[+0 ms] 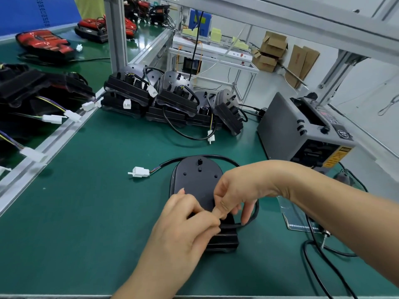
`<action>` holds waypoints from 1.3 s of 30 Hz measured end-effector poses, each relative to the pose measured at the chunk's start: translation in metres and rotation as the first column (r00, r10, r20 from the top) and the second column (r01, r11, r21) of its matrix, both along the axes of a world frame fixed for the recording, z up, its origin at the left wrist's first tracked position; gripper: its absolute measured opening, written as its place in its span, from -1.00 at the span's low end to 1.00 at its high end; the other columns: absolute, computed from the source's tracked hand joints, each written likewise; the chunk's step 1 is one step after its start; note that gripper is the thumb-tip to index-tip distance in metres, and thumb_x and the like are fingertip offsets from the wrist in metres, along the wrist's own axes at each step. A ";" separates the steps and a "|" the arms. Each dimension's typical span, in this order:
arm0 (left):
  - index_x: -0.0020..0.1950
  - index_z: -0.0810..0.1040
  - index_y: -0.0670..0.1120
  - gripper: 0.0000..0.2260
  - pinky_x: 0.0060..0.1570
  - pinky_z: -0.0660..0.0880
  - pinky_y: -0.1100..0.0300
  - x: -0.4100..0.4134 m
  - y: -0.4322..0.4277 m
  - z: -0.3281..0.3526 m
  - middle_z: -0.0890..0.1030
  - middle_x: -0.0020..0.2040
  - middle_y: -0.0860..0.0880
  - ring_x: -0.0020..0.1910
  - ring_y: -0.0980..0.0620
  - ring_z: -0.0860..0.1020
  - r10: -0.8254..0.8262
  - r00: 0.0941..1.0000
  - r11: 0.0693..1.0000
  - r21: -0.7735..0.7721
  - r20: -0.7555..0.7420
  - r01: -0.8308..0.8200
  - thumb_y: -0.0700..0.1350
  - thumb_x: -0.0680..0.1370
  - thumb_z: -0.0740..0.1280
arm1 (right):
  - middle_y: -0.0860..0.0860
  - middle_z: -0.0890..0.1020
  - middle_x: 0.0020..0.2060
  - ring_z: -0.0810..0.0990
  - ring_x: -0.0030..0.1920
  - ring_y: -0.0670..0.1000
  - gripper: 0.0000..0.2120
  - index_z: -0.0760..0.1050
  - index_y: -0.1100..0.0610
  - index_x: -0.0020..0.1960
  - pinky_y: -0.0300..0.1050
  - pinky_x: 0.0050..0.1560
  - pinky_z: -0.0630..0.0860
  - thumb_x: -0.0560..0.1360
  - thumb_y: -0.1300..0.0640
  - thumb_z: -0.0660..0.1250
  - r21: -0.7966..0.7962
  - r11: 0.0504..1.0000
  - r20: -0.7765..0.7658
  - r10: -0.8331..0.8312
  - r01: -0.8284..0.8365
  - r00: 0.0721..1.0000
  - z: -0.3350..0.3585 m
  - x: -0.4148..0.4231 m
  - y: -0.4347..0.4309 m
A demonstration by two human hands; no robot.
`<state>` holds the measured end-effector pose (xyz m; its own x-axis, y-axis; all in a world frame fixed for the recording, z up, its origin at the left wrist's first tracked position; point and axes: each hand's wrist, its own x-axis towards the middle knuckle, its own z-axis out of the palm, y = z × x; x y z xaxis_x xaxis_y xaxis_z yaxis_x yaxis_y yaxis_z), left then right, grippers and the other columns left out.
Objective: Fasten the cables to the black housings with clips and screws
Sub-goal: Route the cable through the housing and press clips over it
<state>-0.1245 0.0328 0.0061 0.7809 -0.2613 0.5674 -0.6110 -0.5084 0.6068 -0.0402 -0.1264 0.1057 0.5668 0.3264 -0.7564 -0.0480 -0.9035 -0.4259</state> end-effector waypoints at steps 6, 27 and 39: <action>-0.10 0.55 -0.03 -0.92 0.23 0.41 0.10 0.000 0.000 -0.007 0.47 -0.19 -0.02 -0.16 -0.05 0.51 0.007 0.989 0.997 0.080 0.150 -0.020 -0.09 0.52 0.27 | 0.00 0.53 -0.39 0.47 -0.27 -0.06 -0.84 0.55 0.10 -0.26 -0.15 -0.20 0.62 0.43 0.07 0.46 0.048 0.999 0.003 -0.015 0.015 1.000 -0.002 0.001 -0.003; -0.12 0.55 0.02 -0.92 0.25 0.38 0.25 0.001 -0.002 -0.006 0.50 -0.17 0.00 -0.06 0.05 0.51 0.002 0.991 1.000 -0.006 0.133 -0.001 -0.04 0.49 0.27 | -0.10 0.61 -0.36 0.50 -0.28 -0.11 -0.83 0.56 0.06 -0.23 -0.21 -0.20 0.53 0.49 0.01 0.36 0.267 0.918 0.376 -0.378 0.292 0.846 0.001 -0.029 -0.052; -0.17 0.60 -0.06 -0.84 0.24 0.40 0.21 0.003 -0.002 -0.008 0.48 -0.19 0.03 -0.12 0.06 0.52 0.016 0.986 1.000 0.020 0.168 -0.020 -0.05 0.50 0.27 | 0.20 0.53 -0.35 0.52 -0.40 0.13 -0.73 0.45 0.32 -0.19 -0.08 -0.37 0.47 0.49 0.11 0.39 -0.055 0.434 0.545 -0.741 0.899 0.391 -0.011 -0.023 -0.229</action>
<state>-0.1211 0.0305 -0.0018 0.6795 -0.2612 0.6856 -0.6940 -0.5321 0.4851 -0.0630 -0.3551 0.0947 0.6638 -0.6655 -0.3414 -0.7475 -0.5748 -0.3329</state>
